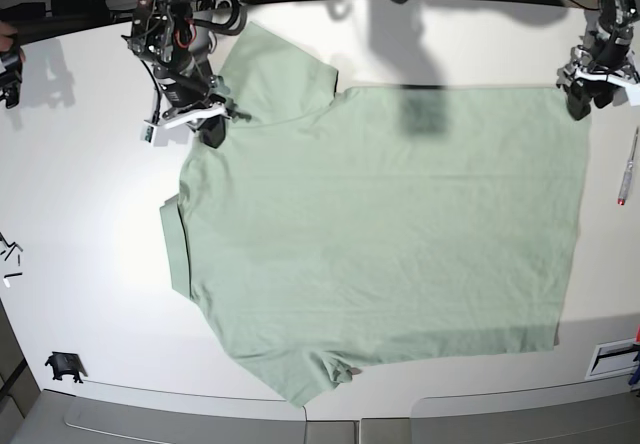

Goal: Fold the T-shirt properly
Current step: 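Lower the left gripper onto the opposite shoulder edge and grasp it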

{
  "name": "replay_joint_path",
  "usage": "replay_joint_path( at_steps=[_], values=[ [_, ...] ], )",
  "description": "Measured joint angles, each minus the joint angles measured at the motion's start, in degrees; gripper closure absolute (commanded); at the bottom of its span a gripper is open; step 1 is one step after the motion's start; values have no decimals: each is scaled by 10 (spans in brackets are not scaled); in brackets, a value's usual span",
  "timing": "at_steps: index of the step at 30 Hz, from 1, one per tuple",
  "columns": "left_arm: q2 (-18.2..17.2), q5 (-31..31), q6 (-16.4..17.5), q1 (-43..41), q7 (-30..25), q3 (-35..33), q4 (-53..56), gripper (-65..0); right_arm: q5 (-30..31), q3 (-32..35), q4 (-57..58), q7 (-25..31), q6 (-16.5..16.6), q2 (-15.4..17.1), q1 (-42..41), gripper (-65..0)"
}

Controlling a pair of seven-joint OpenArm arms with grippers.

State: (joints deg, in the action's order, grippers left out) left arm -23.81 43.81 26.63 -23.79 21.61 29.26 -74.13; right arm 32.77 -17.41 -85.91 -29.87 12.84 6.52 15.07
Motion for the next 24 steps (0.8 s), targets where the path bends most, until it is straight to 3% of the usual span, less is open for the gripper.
replay_joint_path(
  at_steps=[6, 15, 19, 24],
  values=[
    [5, 30, 7, 0, 15, 0, 0, -370, 0, 0, 0, 0, 0, 0, 0, 0],
    [45, 42, 16, 3, 15, 0, -3, -370, 0, 0, 0, 0, 0, 0, 0, 0],
    [43, 7, 22, 3, 13, 0, -4, -369, 0, 0, 0, 0, 0, 0, 0, 0],
    [30, 0, 23, 9, 91, 2, -10, -369, 0, 0, 0, 0, 0, 0, 0, 0]
  ],
)
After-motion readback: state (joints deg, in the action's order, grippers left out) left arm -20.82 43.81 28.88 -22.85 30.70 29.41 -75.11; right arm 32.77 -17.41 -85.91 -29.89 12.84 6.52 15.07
